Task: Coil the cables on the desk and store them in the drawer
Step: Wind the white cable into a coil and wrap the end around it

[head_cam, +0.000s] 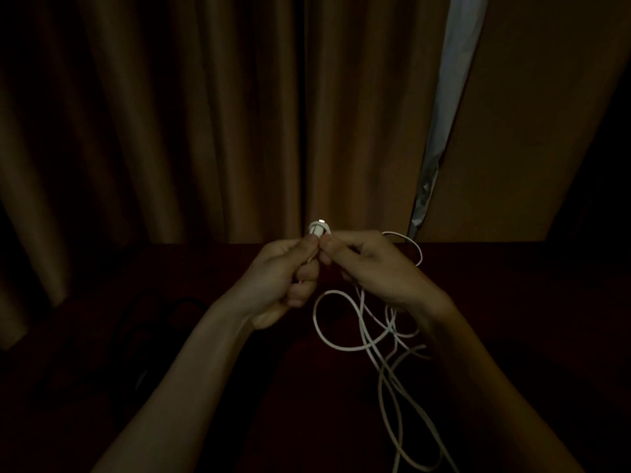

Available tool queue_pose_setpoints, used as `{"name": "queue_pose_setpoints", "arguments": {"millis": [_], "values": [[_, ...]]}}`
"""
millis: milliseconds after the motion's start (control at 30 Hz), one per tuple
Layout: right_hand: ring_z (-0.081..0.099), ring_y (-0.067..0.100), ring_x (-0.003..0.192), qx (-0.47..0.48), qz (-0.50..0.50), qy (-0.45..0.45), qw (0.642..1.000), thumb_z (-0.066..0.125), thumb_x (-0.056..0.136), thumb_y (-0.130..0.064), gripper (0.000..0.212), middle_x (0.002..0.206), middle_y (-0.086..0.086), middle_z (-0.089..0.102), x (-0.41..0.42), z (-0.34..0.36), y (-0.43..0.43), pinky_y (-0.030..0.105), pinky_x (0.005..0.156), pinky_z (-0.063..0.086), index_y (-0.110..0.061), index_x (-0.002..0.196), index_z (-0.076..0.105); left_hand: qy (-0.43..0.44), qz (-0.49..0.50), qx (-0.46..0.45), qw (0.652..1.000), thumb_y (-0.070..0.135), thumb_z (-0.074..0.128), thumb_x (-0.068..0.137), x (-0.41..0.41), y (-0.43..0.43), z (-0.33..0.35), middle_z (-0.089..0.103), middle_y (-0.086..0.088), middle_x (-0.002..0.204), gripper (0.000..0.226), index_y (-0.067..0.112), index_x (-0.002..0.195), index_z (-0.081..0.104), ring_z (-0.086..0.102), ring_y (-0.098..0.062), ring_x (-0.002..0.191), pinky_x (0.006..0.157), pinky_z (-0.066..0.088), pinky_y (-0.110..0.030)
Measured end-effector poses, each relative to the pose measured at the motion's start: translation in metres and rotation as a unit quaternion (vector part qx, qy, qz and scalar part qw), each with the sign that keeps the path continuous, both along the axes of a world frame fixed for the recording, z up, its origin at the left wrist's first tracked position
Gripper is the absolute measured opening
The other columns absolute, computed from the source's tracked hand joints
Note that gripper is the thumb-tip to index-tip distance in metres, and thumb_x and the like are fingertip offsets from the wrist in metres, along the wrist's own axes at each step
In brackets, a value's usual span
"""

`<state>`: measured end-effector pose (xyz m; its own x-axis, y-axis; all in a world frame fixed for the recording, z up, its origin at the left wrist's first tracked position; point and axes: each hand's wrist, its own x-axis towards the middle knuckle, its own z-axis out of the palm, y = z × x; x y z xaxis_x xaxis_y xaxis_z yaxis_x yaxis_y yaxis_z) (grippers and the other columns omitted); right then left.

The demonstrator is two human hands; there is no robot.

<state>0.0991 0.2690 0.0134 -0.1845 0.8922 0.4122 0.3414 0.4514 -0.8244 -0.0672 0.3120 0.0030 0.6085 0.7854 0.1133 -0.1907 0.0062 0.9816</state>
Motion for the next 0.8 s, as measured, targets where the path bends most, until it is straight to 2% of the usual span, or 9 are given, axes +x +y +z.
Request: {"name": "queue_pose_setpoints", "arguments": {"millis": [100, 233, 300, 400, 533, 600, 667, 733, 800], "values": [[0.041, -0.002, 0.048, -0.072, -0.012, 0.044, 0.996, 0.049, 0.108, -0.027, 0.032, 0.070, -0.004, 0.052, -0.002, -0.001, 0.003, 0.011, 0.048, 0.033, -0.010, 0.085, 0.065, 0.044, 0.121, 0.132, 0.983, 0.026, 0.043, 0.109, 0.006, 0.005, -0.007, 0.038, 0.008, 0.051, 0.037, 0.015, 0.078, 0.060, 0.028, -0.005, 0.040, 0.039, 0.021, -0.019], [0.035, -0.001, 0.042, -0.153, -0.091, 0.153, 0.972, 0.053, 0.103, -0.045, 0.040, 0.070, -0.001, 0.048, -0.011, -0.002, 0.009, 0.013, 0.038, 0.026, -0.014, 0.087, 0.071, 0.247, 0.291, 0.499, 0.778, 0.029, 0.052, 0.104, 0.002, 0.015, -0.027, 0.059, 0.011, 0.064, 0.025, 0.026, 0.080, 0.059, 0.057, -0.011, 0.055, 0.052, 0.031, -0.025], [0.035, -0.001, 0.040, -0.134, -0.117, 0.180, 0.967, 0.056, 0.102, -0.043, 0.039, 0.064, -0.002, 0.047, -0.017, -0.004, 0.008, 0.013, 0.038, 0.025, -0.021, 0.073, 0.072, 0.293, 0.300, 0.543, 0.728, 0.036, 0.046, 0.103, 0.001, 0.015, -0.031, 0.063, -0.001, 0.073, 0.020, 0.023, 0.092, 0.055, 0.062, -0.026, 0.062, 0.053, 0.036, -0.029], [0.047, -0.003, 0.039, -0.078, -0.120, 0.197, 0.970, 0.054, 0.105, -0.024, 0.034, 0.048, -0.014, 0.053, -0.027, -0.006, 0.004, 0.009, 0.041, 0.033, -0.007, 0.078, 0.067, 0.317, 0.305, 0.544, 0.714, 0.043, 0.036, 0.101, 0.004, 0.013, -0.032, 0.063, -0.008, 0.079, 0.031, 0.019, 0.092, 0.052, 0.063, -0.035, 0.066, 0.053, 0.039, -0.033], [0.049, -0.005, 0.037, -0.071, -0.095, 0.165, 0.979, 0.046, 0.108, -0.016, 0.034, 0.039, -0.017, 0.049, -0.029, 0.002, -0.003, 0.008, 0.041, 0.035, -0.005, 0.081, 0.064, 0.292, 0.304, 0.510, 0.750, 0.029, 0.051, 0.101, 0.004, 0.007, -0.022, 0.066, -0.005, 0.078, 0.020, 0.018, 0.085, 0.054, 0.063, -0.024, 0.069, 0.058, 0.034, -0.030], [0.051, -0.007, 0.039, -0.076, -0.059, 0.144, 0.985, 0.042, 0.109, -0.011, 0.031, 0.040, -0.019, 0.050, -0.023, 0.009, -0.009, 0.007, 0.044, 0.037, 0.007, 0.101, 0.066, 0.225, 0.241, 0.400, 0.855, 0.023, 0.056, 0.102, 0.007, 0.003, -0.014, 0.060, 0.009, 0.068, 0.023, 0.019, 0.079, 0.053, 0.055, -0.005, 0.058, 0.054, 0.033, -0.024], [0.052, -0.006, 0.041, -0.075, -0.025, 0.130, 0.988, 0.040, 0.109, -0.009, 0.032, 0.042, -0.018, 0.052, -0.017, 0.014, -0.013, 0.006, 0.047, 0.039, 0.014, 0.115, 0.061, 0.089, 0.138, 0.187, 0.969, 0.019, 0.051, 0.105, 0.012, -0.004, -0.004, 0.053, 0.007, 0.063, 0.022, 0.010, 0.086, 0.057, 0.049, -0.004, 0.054, 0.051, 0.032, -0.022], [0.055, -0.003, 0.043, -0.074, -0.002, 0.128, 0.989, 0.039, 0.109, -0.008, 0.030, 0.044, -0.014, 0.054, -0.013, 0.015, -0.016, 0.013, 0.053, 0.046, 0.011, 0.124, 0.057, 0.008, 0.059, 0.039, 0.997, 0.021, 0.046, 0.106, 0.010, -0.007, 0.004, 0.052, -0.003, 0.060, 0.025, 0.003, 0.093, 0.058, 0.052, -0.013, 0.049, 0.045, 0.032, -0.023], [0.056, -0.002, 0.048, -0.061, 0.005, 0.103, 0.993, 0.040, 0.109, -0.010, 0.028, 0.049, -0.014, 0.057, -0.010, 0.015, -0.014, 0.016, 0.060, 0.048, 0.001, 0.128, 0.057, 0.018, 0.014, 0.012, 1.000, 0.030, 0.043, 0.105, 0.003, -0.010, 0.007, 0.054, -0.008, 0.056, 0.033, 0.004, 0.091, 0.058, 0.054, -0.019, 0.042, 0.038, 0.035, -0.021]]}}
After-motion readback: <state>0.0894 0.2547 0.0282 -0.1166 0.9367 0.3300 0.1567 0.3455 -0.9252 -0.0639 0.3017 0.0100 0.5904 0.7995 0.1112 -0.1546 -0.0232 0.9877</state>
